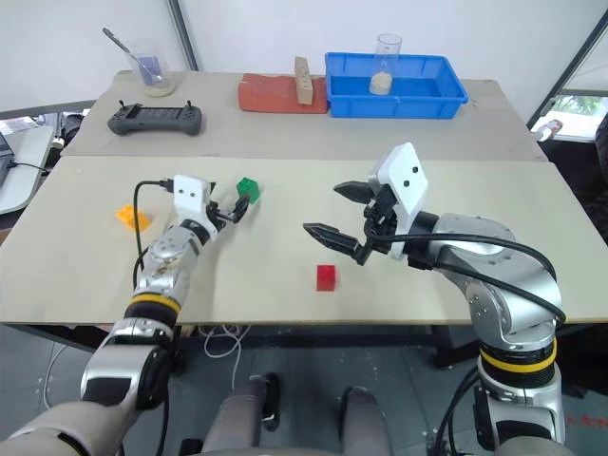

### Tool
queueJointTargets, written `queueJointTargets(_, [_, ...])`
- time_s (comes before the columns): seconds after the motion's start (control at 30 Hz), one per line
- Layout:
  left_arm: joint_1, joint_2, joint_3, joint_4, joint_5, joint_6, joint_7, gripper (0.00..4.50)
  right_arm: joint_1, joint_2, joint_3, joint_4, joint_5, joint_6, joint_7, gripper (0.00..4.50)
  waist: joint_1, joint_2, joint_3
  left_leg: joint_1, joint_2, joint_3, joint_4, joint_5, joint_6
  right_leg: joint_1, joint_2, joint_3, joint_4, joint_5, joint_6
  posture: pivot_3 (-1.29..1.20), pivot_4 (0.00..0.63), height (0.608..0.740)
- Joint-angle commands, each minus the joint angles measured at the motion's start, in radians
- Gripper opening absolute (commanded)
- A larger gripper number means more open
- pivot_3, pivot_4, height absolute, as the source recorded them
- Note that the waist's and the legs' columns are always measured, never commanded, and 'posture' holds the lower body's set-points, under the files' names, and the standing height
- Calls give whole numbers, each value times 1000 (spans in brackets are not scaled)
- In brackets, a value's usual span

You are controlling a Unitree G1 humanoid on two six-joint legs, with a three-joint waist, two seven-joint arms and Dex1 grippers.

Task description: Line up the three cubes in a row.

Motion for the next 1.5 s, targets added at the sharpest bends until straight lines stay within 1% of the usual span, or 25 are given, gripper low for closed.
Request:
queueJointTargets(0.03, [-92, -5, 2, 130, 20, -52, -26, 4500, -2, -9, -39, -52, 35, 1, -34, 4468, -1, -1, 1, 0, 0, 0, 0, 1, 1, 0, 0, 0, 0, 0, 0, 0, 150, 740])
queueJointTargets(0.2, [-159, -8, 5, 235, 42, -75, -25, 4500, 7, -15, -42, -65, 50, -8, -62, 4468, -7, -2, 1, 0, 0, 0, 1, 0, 1, 0, 0, 0, 1, 0, 0, 0, 150, 740])
queueJointTargets(0.3, [-171, -4, 8, 260, 50, -81, -13, 3663, 16, -26, -53, -76, 57, -5, -77, 4500, -11, -2, 1, 0, 0, -1, 1, 0, 1, 0, 0, 0, 1, 0, 0, 0, 150, 740])
queueJointTargets(0.37, [-173, -2, 13, 268, 50, -80, -5, 2658, 19, -33, -53, -79, 56, -3, -85, 4500, -11, -2, 1, 0, 0, -1, 1, 0, 1, 0, 0, 0, 1, 0, 0, 0, 150, 740])
queueJointTargets(0.4, [-173, -1, 15, 271, 50, -83, -7, 2232, 21, -36, -53, -79, 56, -5, -88, 4500, -12, -2, 1, 0, 0, -1, 1, 0, 1, 0, 0, 0, 1, 0, 0, 0, 150, 740])
queueJointTargets(0.43, [-173, 0, 17, 273, 51, -87, -10, 1665, 23, -39, -53, -78, 56, -8, -90, 4500, -12, -2, 1, 0, 0, -1, 1, 0, 1, 0, 0, 0, 1, 0, 0, 0, 150, 740])
queueJointTargets(0.47, [-172, 1, 19, 273, 51, -91, -14, 1278, 24, -42, -53, -76, 56, -11, -91, 4500, -12, -2, 1, -1, 0, -1, 1, 0, 1, 0, 0, 0, 1, 0, 0, 0, 150, 740])
queueJointTargets(0.57, [-175, 1, 29, 258, 39, -99, -40, 1273, 19, -47, -51, -69, 56, -20, -94, 4500, -12, -2, 1, -1, 0, -1, 2, 0, 1, 0, 0, 0, 1, 0, 0, 0, 150, 740])
queueJointTargets(0.6, [-174, -2, 32, 241, 30, -104, -73, 1273, 17, -49, -49, -69, 57, -23, -93, 4500, -12, -2, 1, -1, 0, -1, 2, 0, 1, 0, 0, 0, 1, 0, 0, 0, 150, 740])
queueJointTargets(0.73, [-104, 7, -20, 54, -1, -72, -351, 1273, 12, -87, -57, -69, 80, -33, -49, 4500, -12, -2, 1, -2, 0, -1, 2, 0, 0, 0, 0, 0, 1, 0, 0, 0, 150, 740])
queueJointTargets(0.77, [-68, 23, -41, -11, -7, -45, -423, 1273, 16, -107, -54, -68, 81, -39, -31, 4500, -14, -2, 1, -2, 0, -1, 2, 0, 0, 0, 0, 0, 1, 0, 0, 0, 150, 740])
queueJointTargets(0.83, [35, 63, -94, -214, -49, 47, -598, 1273, 30, -147, -55, -69, 95, -46, 16, 4500, -21, -2, 1, -1, 0, -1, 2, 0, 0, 0, 0, 0, 1, 0, 0, 0, 150, 740])
queueJointTargets(0.9, [135, 111, -148, -415, -98, 142, -740, 1273, 45, -183, -50, -71, 110, -56, 61, 4500, -29, -2, 1, 0, 1, -1, 2, 0, 2, 0, 0, 0, 1, -1, -1, 0, 150, 740])
queueJointTargets(0.97, [218, 164, -198, -574, -128, 219, -840, 1273, 64, -214, -39, -77, 119, -73, 108, 4500, -37, -2, 1, 0, 2, -1, 2, 1, 3, -1, 1, 0, 2, -1, -2, 0, 150, 740])
queueJointTargets(1.03, [270, 203, -234, -669, -129, 250, -890, 1273, 80, -231, -32, -84, 136, -79, 139, 4500, -38, -2, 1, 0, 2, -1, 1, 3, 6, 0, 1, 0, 2, -2, -2, 0, 150, 740])
queueJointTargets(1.1, [297, 224, -256, -679, -112, 230, -916, 1273, 91, -242, -24, -87, 137, -89, 161, 4500, -31, -2, 1, 0, 2, -1, 2, 2, 5, 0, 1, 0, 2, -2, -3, 0, 150, 740])
queueJointTargets(1.13, [303, 230, -264, -673, -102, 214, -924, 1273, 95, -245, -23, -87, 136, -91, 167, 4500, -29, -2, 1, 0, 2, -1, 2, -2, -1, 0, 1, 0, 2, -4, -7, 0, 150, 740])
queueJointTargets(1.27, [288, 220, -278, -604, -79, 162, -925, 1273, 114, -250, -23, -78, 127, -110, 182, 4500, -19, -2, 1, 0, 2, -1, 5, -2, -2, 0, 0, 0, 0, -5, -4, 0, 150, 740])
queueJointTargets(1.5, [261, 197, -296, -528, -60, 103, -940, 1273, 148, -257, -33, -66, 116, -140, 199, 4500, -15, -2, 1, 0, 1, -1, 5, -2, -1, 1, 0, 0, 0, -3, -6, 0, 150, 740])
